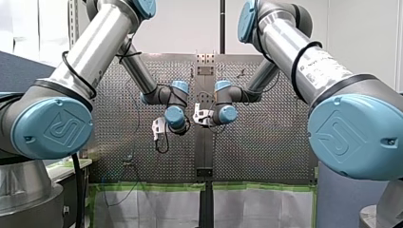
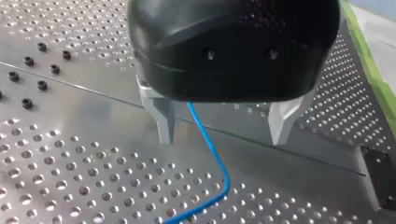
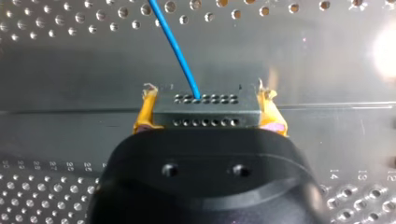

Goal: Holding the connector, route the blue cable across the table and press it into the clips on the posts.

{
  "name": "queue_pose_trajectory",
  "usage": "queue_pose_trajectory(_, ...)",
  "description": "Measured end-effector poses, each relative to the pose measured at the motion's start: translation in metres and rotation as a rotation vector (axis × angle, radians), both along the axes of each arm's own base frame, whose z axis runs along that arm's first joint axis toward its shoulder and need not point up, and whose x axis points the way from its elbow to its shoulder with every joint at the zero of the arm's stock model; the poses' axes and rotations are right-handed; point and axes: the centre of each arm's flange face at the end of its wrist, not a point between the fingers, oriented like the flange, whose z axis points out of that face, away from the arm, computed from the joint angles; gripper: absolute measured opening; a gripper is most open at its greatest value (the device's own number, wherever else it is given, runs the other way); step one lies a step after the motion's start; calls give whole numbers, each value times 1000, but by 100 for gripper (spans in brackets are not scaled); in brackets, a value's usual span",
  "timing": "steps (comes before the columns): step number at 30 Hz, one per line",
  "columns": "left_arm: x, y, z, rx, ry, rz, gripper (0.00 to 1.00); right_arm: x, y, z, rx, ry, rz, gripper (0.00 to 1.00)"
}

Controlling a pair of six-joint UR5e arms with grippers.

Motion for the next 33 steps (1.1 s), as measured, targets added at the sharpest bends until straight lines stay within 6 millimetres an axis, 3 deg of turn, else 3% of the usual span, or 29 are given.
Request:
queue_pose_trajectory(15,5,2,2,2,-51,21,100,-1,-1,-3,6,0,-2,0)
queue_pose_trajectory(22,21,2,6,-21,-104,24,100,0,0,-3,7,0,0,0)
queue_pose_trajectory(33,46,2,-11,-2,-56,26,100,0,-1,-4,7,-2,6,0)
